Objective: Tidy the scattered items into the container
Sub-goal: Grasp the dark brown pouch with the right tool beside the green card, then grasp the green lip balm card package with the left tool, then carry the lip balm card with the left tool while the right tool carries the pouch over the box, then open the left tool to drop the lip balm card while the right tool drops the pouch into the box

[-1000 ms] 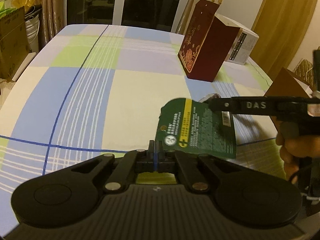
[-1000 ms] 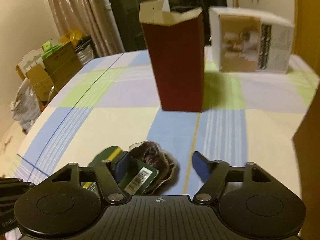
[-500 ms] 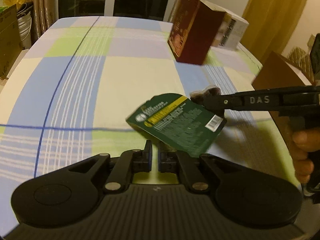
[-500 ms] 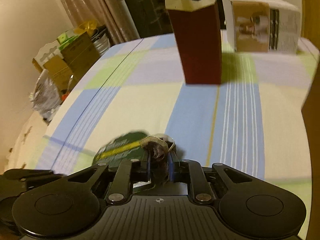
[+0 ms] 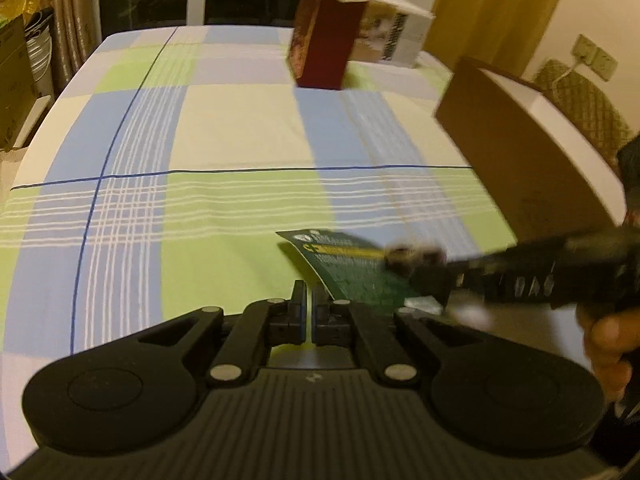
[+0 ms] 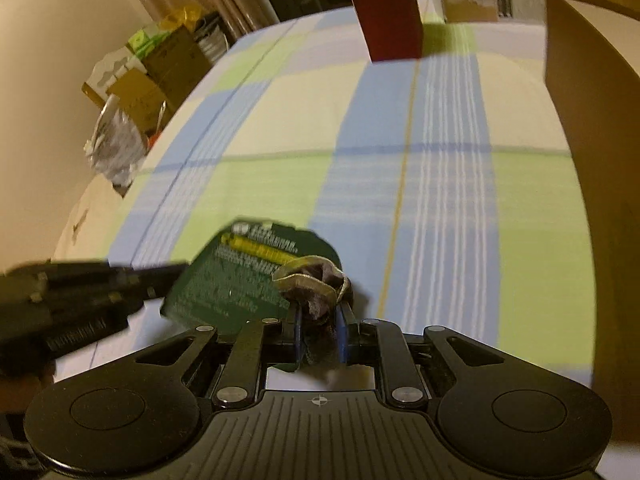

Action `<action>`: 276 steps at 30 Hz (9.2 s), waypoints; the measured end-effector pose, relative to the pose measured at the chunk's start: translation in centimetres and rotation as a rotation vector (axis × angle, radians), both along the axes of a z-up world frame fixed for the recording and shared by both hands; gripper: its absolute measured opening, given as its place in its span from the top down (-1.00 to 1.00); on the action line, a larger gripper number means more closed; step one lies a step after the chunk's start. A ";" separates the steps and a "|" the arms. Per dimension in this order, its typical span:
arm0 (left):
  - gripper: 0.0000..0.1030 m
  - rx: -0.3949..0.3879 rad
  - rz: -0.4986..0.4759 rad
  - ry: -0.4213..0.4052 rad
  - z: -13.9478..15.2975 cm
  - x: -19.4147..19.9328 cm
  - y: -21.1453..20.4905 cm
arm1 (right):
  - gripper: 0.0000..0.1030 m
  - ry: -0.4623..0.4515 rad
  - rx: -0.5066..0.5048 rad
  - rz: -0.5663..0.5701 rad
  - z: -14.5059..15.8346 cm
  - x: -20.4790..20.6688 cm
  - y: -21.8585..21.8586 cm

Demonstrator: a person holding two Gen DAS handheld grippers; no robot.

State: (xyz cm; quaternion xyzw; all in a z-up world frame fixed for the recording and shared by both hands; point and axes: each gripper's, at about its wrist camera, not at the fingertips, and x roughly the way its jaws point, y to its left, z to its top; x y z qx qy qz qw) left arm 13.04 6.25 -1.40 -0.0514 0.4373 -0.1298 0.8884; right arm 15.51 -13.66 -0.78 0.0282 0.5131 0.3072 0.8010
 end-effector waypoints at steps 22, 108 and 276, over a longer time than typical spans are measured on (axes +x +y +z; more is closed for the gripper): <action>0.59 0.094 -0.233 -0.060 0.7 -4.8 -6.0 | 0.71 -0.001 -0.009 -0.121 -0.8 -2.4 -5.3; 0.44 0.182 -0.755 -0.166 0.1 4.2 -19.5 | 0.93 0.006 -0.141 -0.349 1.7 -5.3 -11.5; 0.05 0.007 -0.428 -0.316 11.1 3.1 -26.0 | -0.26 -0.345 -0.001 -0.608 11.9 -1.1 -26.7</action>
